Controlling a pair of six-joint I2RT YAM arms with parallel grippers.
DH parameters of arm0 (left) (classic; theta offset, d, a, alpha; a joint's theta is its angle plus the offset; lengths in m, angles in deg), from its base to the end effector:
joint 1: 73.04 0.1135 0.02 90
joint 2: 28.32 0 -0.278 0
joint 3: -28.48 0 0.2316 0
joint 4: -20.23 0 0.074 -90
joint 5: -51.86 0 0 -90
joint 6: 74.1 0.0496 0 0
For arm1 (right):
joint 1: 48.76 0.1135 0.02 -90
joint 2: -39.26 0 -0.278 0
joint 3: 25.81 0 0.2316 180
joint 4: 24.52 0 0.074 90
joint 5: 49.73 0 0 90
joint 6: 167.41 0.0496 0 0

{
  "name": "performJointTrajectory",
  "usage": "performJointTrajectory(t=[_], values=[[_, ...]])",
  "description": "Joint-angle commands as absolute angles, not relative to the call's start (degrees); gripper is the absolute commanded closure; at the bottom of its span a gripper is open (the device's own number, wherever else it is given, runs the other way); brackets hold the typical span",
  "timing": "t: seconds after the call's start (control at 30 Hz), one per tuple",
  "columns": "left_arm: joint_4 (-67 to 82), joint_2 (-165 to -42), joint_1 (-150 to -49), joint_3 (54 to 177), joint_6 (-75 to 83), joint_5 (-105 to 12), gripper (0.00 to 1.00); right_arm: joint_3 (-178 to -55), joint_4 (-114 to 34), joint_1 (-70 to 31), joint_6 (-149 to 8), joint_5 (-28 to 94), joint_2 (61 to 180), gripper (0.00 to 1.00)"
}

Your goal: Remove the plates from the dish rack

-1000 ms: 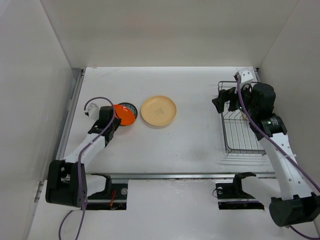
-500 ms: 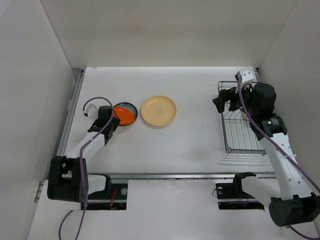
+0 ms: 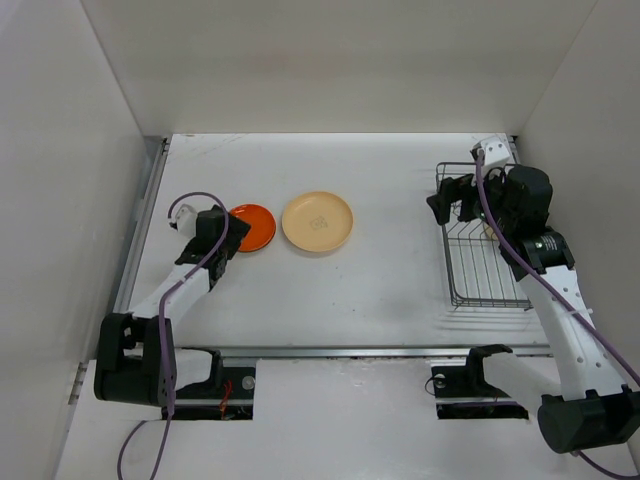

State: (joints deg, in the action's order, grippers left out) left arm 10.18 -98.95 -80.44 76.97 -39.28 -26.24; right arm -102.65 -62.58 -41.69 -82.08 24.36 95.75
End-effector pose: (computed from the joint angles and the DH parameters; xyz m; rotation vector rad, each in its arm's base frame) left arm 0.2453 -0.0215 0.2232 -0.9816 1.9114 -0.4241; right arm 0.1964 0.0381 0.3888 -0.3807 1.8388 0.2896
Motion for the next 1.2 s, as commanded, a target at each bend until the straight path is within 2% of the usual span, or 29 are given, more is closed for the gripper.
performJointTrajectory(t=[0.0, 0.17, 0.33, 0.6, 0.9, 1.17], values=[[13.4, -95.9, -80.2, 77.2, -37.6, -28.0, 0.07, -102.6, -58.9, -42.4, -80.8, 29.2, 94.5, 0.00], [16.0, -91.3, -80.2, 75.8, -35.5, -33.3, 0.01, -102.1, -57.1, -43.8, -80.1, 48.5, 94.5, 0.00], [23.6, -86.0, -80.2, 72.8, -31.9, -41.7, 0.01, -102.1, -56.6, -47.1, -83.6, 63.7, 100.1, 0.00], [34.2, -84.4, -81.9, 70.2, -29.0, -55.7, 0.01, -103.8, -59.8, -52.2, -85.7, 63.8, 108.9, 0.00], [36.4, -81.8, -82.5, 69.0, -29.0, -56.9, 0.03, -103.8, -59.8, -56.8, -86.2, 62.5, 113.4, 0.01], [36.4, -79.6, -83.1, 68.5, -29.0, -56.9, 0.03, -104.8, -60.4, -56.8, -86.7, 60.5, 118.2, 0.20]])
